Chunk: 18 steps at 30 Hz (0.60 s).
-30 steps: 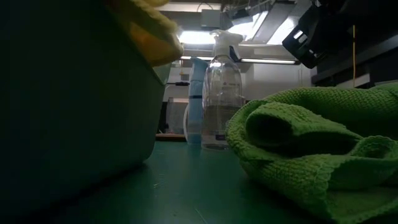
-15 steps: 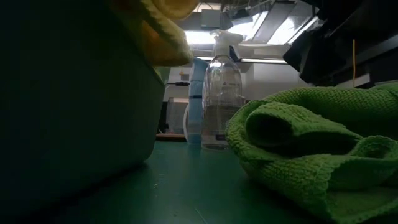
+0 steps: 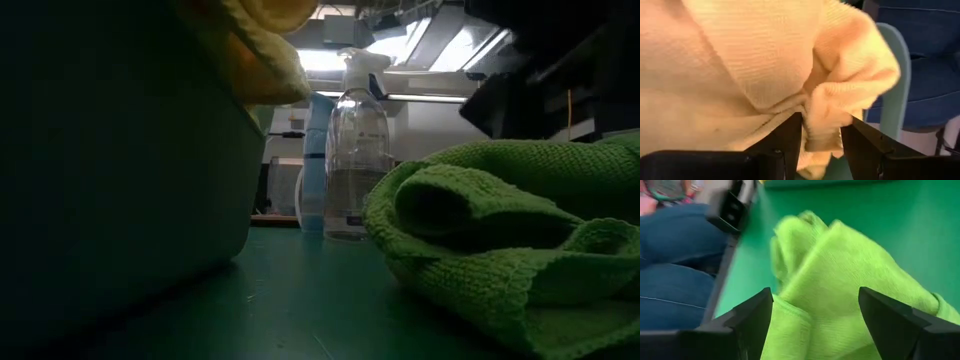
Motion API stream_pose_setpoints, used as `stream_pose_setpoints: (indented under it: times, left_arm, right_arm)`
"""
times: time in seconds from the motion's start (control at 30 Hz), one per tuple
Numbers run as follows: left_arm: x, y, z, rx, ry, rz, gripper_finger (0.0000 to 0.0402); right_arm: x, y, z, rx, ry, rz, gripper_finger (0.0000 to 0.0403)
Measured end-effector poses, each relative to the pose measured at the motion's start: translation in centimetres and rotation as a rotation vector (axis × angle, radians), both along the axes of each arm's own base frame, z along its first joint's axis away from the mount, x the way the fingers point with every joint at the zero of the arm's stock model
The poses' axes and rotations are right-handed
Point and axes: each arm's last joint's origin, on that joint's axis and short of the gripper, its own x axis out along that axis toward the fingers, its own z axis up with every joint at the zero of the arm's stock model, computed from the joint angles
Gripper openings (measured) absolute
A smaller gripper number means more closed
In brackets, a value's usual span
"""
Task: Sort microfiber towel by color & place in baskets
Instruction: Put the yellow towel into the blue bin, then put the green towel into the wire basket
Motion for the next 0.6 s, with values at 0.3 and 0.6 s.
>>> stream_pose_setpoints:
  times: [0.3, 0.6]
  left_arm:
    - [-1.5, 0.8, 3.1, -0.057, -0.073, -0.007, 0.0130]
    - [-1.9, 1.3, 4.2, -0.047, -0.123, 0.015, 0.0130]
  right_arm:
    - [0.6, 0.3, -3.2, -0.101, 0.077, -0.040, 0.0294]
    - [1.0, 0.4, -5.5, -0.165, 0.118, -0.066, 0.0294]
